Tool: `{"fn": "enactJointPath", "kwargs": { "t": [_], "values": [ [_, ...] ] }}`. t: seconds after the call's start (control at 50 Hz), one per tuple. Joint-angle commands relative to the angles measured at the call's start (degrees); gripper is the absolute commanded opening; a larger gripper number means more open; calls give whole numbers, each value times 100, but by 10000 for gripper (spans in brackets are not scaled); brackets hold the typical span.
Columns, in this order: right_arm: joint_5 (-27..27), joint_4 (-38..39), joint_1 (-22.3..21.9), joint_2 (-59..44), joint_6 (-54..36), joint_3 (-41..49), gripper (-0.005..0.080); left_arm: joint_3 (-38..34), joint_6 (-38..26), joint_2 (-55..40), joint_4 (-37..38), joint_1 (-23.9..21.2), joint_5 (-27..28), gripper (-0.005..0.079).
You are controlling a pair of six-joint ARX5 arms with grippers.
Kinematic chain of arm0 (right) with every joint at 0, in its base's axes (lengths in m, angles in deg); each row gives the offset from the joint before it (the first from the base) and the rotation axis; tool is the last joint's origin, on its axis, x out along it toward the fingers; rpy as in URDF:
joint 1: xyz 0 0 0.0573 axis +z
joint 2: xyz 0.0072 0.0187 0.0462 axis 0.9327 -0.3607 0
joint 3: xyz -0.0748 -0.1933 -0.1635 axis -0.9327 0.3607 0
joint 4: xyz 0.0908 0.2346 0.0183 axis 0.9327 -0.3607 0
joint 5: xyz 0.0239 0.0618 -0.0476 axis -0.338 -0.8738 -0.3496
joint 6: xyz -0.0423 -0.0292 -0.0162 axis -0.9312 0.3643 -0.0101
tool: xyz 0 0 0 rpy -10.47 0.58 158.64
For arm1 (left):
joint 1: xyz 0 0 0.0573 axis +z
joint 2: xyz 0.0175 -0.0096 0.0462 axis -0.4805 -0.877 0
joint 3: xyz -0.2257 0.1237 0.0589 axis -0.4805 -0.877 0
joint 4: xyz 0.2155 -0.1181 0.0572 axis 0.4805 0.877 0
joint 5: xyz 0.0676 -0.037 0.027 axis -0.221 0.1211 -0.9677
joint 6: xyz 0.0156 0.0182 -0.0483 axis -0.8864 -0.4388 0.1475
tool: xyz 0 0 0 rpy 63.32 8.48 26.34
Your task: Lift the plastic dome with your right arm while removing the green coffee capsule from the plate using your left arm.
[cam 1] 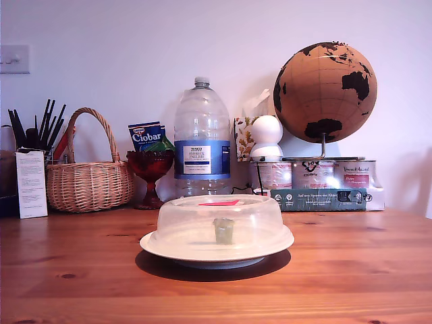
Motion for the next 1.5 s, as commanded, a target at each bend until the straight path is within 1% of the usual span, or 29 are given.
{"fn": "enactJointPath", "kwargs": {
  "t": [0.0, 0.42, 0.52, 0.64, 0.78, 0.88, 0.98, 1.12, 1.26, 1.4, 1.48],
  "values": [
    [-868, 415, 372, 35, 1576, -205, -12, 103, 1075, 59, 396, 120, 1263, -19],
    [-872, 413, 372, 35, 1672, -205, -12, 103, 1075, 59, 396, 120, 1287, -19],
    [-1021, 444, 372, 35, 1853, -219, -12, 103, 1110, 59, 374, 120, 1362, -19],
    [-1320, 380, 372, 31, 1871, -361, -12, 103, 1403, 57, 238, 120, 1637, -19],
    [-1432, 52, 372, -72, 1871, -695, -12, 140, 1711, 59, 96, 120, 2103, -19],
    [-1526, -321, 372, -282, 1792, -1010, -12, 177, 1899, 57, 101, 120, 2413, -19],
    [-1738, -546, 372, -688, 1659, -1335, -12, 214, 1982, -39, 90, 120, 2555, -19],
    [-2098, -662, 372, -1523, 1187, -1775, -12, 236, 1982, -343, 4, 120, 2664, -19],
    [-2352, -647, 374, -2520, 962, -2258, -12, 245, 1980, -833, -326, 120, 2820, -19],
    [-2623, -562, 376, -3609, 455, -2828, -12, 385, 1971, -1394, -629, 120, 2822, -19],
    [-2673, -404, 496, -4151, 223, -3104, -12, 538, 1858, -1777, -813, 120, 2820, -19]
  ]
}}
